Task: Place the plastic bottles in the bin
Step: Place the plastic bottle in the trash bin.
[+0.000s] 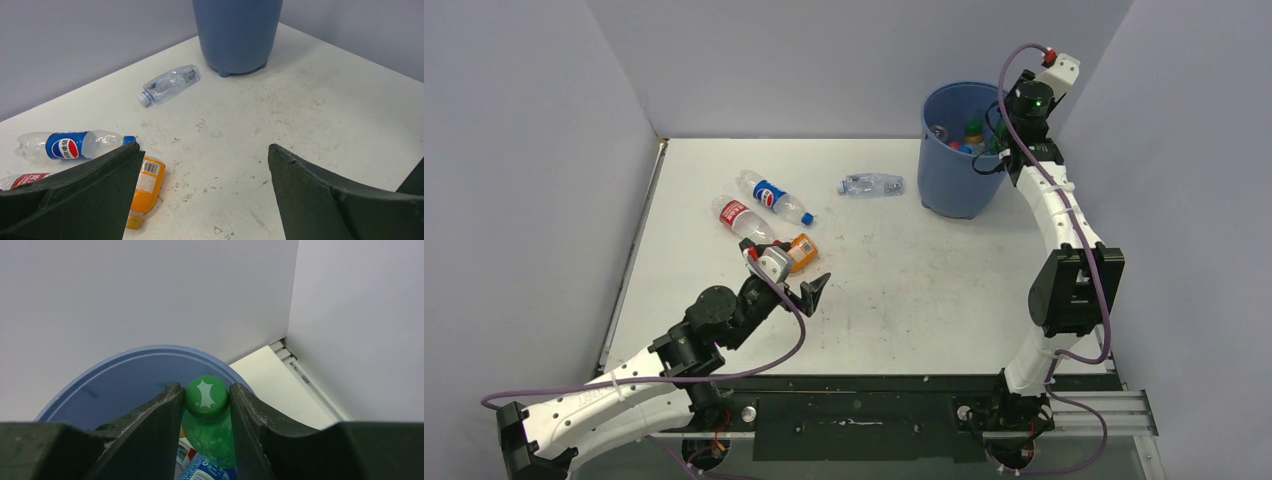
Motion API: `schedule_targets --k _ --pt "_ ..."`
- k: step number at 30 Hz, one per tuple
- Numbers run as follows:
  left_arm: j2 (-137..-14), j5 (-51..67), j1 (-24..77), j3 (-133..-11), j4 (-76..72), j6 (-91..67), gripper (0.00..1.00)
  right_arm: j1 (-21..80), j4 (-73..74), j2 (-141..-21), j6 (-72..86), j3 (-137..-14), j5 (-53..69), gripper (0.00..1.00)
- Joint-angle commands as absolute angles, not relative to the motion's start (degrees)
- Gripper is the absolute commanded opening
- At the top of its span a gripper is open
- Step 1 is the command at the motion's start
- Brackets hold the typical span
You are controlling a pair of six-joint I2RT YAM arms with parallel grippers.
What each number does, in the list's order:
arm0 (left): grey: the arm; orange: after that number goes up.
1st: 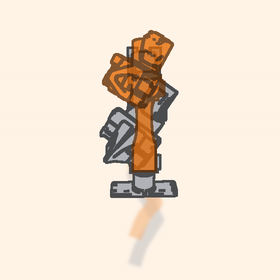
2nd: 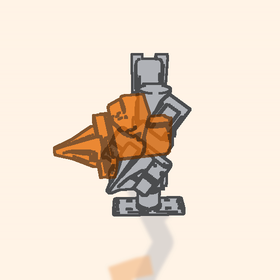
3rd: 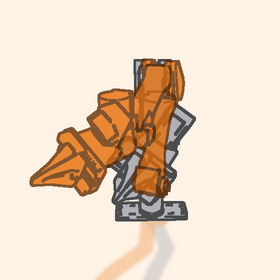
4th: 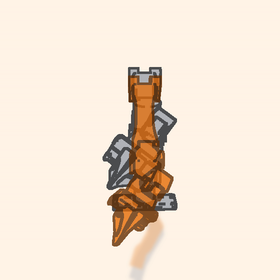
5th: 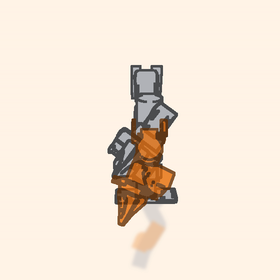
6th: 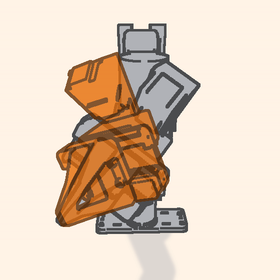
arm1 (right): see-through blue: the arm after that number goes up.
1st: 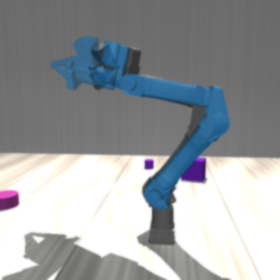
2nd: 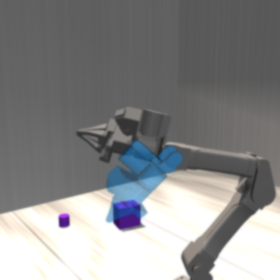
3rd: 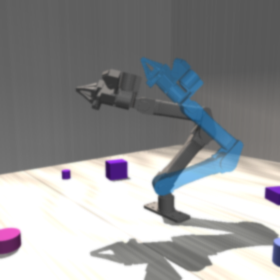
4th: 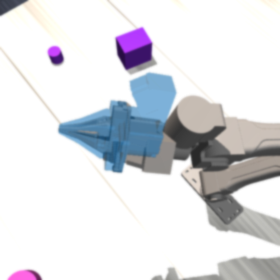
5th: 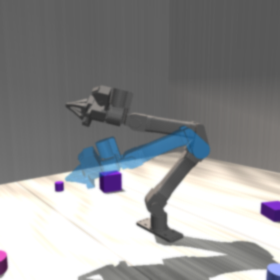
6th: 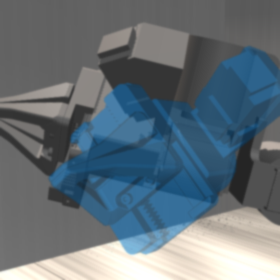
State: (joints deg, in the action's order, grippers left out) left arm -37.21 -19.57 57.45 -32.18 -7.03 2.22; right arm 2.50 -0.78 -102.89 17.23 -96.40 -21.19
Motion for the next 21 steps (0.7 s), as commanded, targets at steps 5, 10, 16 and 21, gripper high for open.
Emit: schedule_targets --k 5,10,16,21 --pt "-36.92 -20.15 57.75 -34.54 -8.0 2.83 0.96 0.51 3.09 -102.03 22.09 -97.18 -14.97 0.51" --pt "-36.91 -19.82 57.74 -34.54 -8.0 2.73 0.96 0.48 2.2 -99.79 24.35 -96.91 -12.75 0.62" --pt "-36.78 -19.56 57.82 -34.63 -7.82 2.73 0.96 0.53 5.8 -100.96 24.87 -101.55 -12.24 0.48" --pt "-36.69 -19.77 58.0 -34.54 -7.77 2.75 0.96 0.18 7.42 -103.7 23.85 -102.43 -10.68 0.58"
